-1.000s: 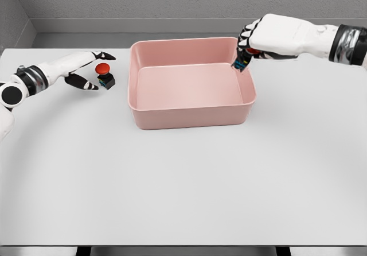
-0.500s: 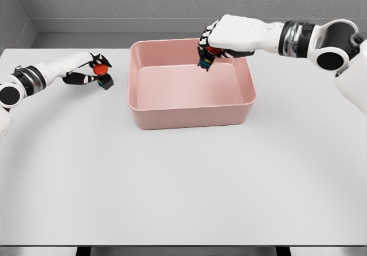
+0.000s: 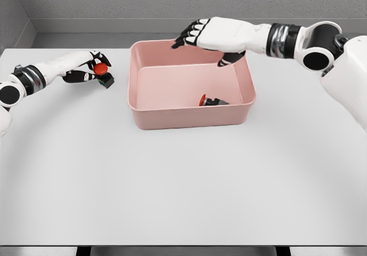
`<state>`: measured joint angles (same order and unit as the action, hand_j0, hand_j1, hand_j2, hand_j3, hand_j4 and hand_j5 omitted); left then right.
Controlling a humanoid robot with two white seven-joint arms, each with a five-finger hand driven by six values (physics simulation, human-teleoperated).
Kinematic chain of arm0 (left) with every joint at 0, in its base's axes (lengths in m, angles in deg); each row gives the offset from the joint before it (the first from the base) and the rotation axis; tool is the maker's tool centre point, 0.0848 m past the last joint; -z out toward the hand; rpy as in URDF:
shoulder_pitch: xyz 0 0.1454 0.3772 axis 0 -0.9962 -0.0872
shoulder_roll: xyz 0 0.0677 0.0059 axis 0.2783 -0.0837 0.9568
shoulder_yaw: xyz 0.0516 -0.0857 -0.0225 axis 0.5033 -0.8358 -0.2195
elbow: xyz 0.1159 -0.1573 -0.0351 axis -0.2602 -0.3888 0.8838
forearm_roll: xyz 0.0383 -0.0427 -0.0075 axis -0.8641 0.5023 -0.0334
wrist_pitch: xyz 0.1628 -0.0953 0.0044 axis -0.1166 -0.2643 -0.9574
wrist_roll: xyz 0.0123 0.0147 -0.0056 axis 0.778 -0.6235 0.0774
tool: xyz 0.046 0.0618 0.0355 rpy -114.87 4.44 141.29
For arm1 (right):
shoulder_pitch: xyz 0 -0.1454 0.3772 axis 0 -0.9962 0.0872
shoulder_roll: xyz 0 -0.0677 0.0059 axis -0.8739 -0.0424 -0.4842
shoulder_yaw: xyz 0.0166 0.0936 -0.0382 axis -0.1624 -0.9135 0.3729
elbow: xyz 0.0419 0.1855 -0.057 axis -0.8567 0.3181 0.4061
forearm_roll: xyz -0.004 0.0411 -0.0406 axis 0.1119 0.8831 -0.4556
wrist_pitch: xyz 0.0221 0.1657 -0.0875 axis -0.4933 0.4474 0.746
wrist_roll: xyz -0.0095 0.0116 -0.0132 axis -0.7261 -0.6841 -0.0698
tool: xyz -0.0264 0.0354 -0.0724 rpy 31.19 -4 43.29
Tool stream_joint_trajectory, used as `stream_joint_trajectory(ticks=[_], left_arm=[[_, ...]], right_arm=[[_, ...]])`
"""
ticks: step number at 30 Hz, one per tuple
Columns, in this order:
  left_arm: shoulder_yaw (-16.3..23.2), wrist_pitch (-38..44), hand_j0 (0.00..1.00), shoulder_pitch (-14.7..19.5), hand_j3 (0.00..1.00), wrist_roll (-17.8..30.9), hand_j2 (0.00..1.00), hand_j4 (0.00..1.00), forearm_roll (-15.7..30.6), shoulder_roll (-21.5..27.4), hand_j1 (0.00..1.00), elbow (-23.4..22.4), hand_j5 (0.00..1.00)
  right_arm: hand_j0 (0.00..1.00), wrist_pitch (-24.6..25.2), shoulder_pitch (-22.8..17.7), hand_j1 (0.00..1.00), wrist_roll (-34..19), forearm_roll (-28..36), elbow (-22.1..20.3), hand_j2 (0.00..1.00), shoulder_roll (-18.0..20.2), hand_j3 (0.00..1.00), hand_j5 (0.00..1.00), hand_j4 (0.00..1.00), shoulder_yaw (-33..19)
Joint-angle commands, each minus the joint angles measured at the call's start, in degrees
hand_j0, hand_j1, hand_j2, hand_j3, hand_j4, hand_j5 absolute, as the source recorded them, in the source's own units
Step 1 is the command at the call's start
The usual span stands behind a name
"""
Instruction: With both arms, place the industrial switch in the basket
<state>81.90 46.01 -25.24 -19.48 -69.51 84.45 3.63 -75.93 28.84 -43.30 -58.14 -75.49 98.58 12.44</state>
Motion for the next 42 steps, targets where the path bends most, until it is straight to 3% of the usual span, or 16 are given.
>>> stream_joint_trajectory(ticks=[1,11,19,26,42], left_arm=[[-0.52,0.10,0.47,0.00,0.47,-0.07,0.47,0.47,1.18,0.06,0.47,0.24,0.47],[-2.10,0.10,0.48,0.44,0.48,0.02,0.48,0.48,1.27,0.58,0.48,1.29,0.48],[-3.34,0.10,0.48,1.49,0.48,0.02,0.48,0.48,1.35,0.58,0.48,2.96,0.48],[-4.65,0.10,0.48,1.49,0.48,0.28,0.48,0.48,2.58,1.20,0.48,6.12,0.48],[-4.74,0.10,0.48,1.67,0.48,0.55,0.48,0.48,4.17,0.50,0.48,11.31,0.48]], right_arm=[[1.00,0.13,-0.09,1.00,0.33,0.66,0.59,1.00,3.89,1.00,1.00,1.00,-0.63],[1.00,0.13,-3.34,1.00,0.33,0.92,1.90,1.00,12.60,1.00,1.00,1.00,-7.14],[1.00,0.13,-11.60,1.00,1.30,6.46,0.15,1.00,24.29,1.00,1.00,1.00,-13.38],[1.00,0.13,-13.71,1.00,1.30,6.46,-2.84,1.00,26.22,1.00,1.00,1.00,-13.38],[1.00,0.13,-14.15,1.00,1.21,6.46,-3.28,1.00,26.05,1.00,1.00,1.00,-13.03]])
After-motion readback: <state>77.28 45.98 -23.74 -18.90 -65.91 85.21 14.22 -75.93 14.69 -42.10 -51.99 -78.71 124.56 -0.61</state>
